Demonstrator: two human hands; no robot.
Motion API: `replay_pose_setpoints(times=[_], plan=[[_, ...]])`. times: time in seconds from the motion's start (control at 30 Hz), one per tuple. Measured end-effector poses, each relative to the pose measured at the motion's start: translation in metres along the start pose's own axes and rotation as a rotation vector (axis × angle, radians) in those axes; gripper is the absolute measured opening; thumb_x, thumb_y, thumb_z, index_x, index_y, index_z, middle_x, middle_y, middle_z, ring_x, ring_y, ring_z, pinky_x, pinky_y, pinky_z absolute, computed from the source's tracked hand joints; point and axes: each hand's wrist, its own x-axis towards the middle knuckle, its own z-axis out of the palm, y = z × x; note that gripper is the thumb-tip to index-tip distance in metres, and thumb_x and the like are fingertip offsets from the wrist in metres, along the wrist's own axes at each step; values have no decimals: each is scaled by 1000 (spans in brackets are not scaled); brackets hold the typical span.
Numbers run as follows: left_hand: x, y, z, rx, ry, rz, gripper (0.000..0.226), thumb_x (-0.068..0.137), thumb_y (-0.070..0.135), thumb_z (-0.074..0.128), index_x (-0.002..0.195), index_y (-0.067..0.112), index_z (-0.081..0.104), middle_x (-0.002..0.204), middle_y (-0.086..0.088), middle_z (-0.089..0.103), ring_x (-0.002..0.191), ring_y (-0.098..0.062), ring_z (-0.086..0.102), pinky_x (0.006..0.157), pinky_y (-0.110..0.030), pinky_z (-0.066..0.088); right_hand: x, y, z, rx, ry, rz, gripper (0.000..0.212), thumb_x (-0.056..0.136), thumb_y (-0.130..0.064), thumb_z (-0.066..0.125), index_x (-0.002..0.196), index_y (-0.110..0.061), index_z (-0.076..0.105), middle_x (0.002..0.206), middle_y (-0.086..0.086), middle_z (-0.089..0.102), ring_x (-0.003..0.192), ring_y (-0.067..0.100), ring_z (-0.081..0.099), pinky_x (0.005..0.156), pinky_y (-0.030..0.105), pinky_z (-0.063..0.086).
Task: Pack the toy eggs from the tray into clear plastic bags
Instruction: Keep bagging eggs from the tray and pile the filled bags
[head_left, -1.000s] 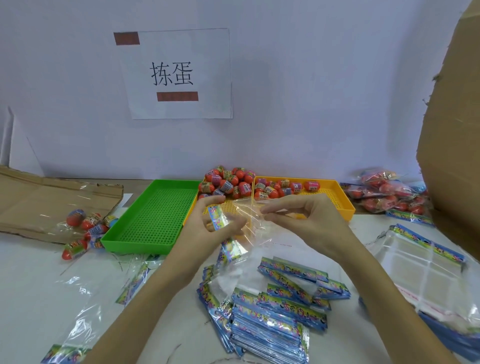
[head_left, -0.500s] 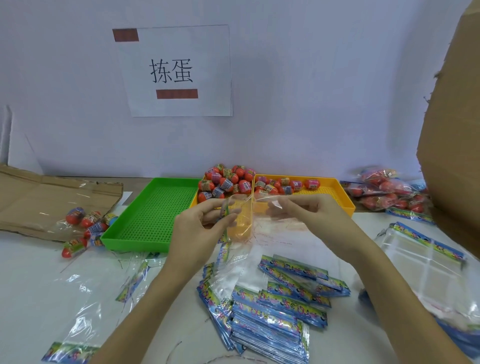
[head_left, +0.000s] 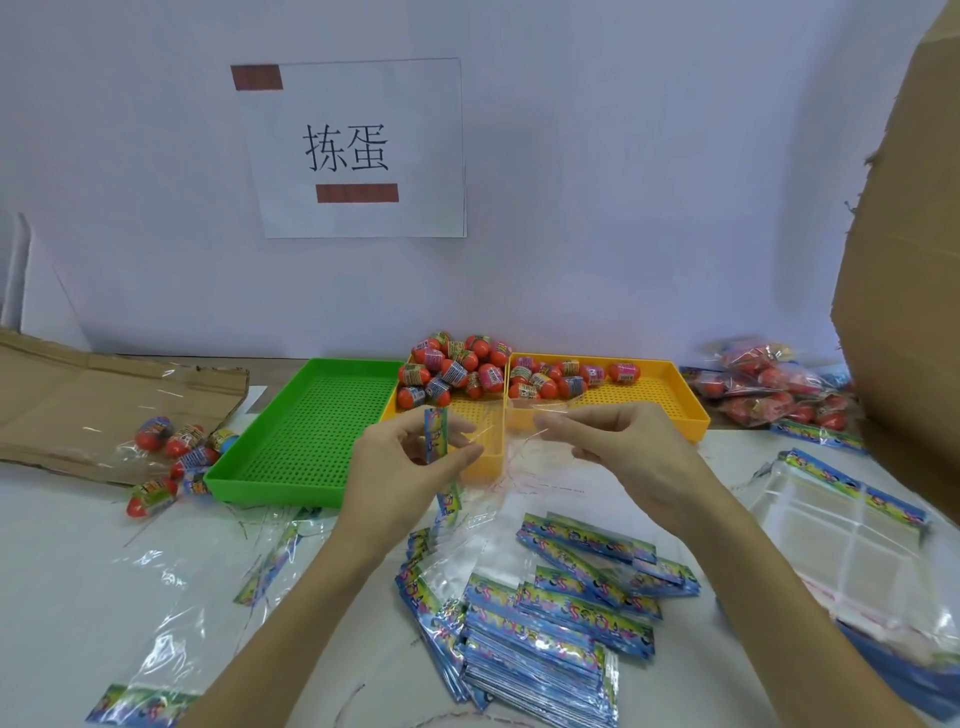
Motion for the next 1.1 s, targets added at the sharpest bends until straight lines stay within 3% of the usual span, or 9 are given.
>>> replay_pose_setpoints(times=[0.07, 0.2, 0.33, 0.4, 0.53, 0.63, 0.73, 0.9, 1.1], plan=[[0, 0, -1, 19, -4, -2, 13, 79, 18, 92, 84, 20, 80, 75, -4, 74, 71, -39, 68, 68, -45, 57, -1, -1, 2, -31, 35, -14, 15, 78, -48, 83, 88, -38, 84, 93, -13, 80, 88, -4, 69, 80, 26, 53], [2, 0, -2, 17, 7, -39, 25, 72, 24, 94, 77, 8, 75, 64, -5, 55, 58, -19, 57, 58, -32, 51, -1, -1, 1, -71, 56, -22, 10, 82, -45, 80, 86, -37, 84, 86, -12, 79, 77, -6, 66, 69, 22, 46], [2, 1, -1, 70, -34, 5, 31, 75, 29, 92, 77, 5, 72, 65, -8, 56, 57, -25, 51, 56, -21, 42, -1, 1, -1, -29, -33, -2, 17, 83, -48, 77, 94, -36, 84, 100, -11, 80, 101, -1, 70, 95, 30, 50], [0, 2, -2, 78, -55, 27, 28, 78, 27, 91, 77, 8, 71, 69, -13, 65, 61, -32, 58, 57, -22, 44, 1, 4, -2, 149, -126, 19, 26, 84, -39, 78, 103, -23, 84, 111, 1, 79, 113, 11, 71, 102, 31, 54], [-1, 3, -1, 30, -58, 44, 18, 81, 20, 89, 79, 14, 72, 70, 8, 71, 59, -2, 59, 61, -12, 46, 3, 7, 1, 510, -213, 121, 29, 85, -22, 79, 108, -5, 80, 119, 19, 74, 117, 31, 71, 95, 33, 59], [-1, 1, 0, 1, -39, 92, 11, 85, 21, 87, 86, 19, 76, 81, 3, 76, 66, -15, 64, 68, -25, 56, 3, 8, 10, 565, -248, 158, 34, 90, -23, 77, 113, 1, 77, 121, 21, 73, 117, 31, 71, 92, 30, 60], [-1, -2, -2, -24, -52, 78, 7, 88, 23, 84, 93, 21, 80, 78, 4, 74, 68, -25, 66, 70, -52, 64, 1, 6, 20, 501, -318, 181, 38, 86, -30, 79, 112, -3, 79, 122, 16, 74, 116, 28, 71, 89, 26, 59], [-1, -1, -2, -91, -135, -5, 9, 89, 18, 82, 98, 16, 80, 71, -7, 73, 64, -26, 75, 59, -34, 64, 0, 10, 19, 411, -358, 129, 29, 92, -27, 74, 113, -6, 79, 121, 17, 74, 117, 27, 71, 93, 28, 59], [3, 3, -12, -56, -254, -63, 15, 82, 26, 86, 93, 19, 80, 76, -15, 74, 57, -32, 75, 52, -33, 60, 1, 8, 5, 278, -435, 67, 37, 103, -26, 62, 123, 3, 70, 126, 17, 72, 121, 32, 68, 104, 38, 54]])
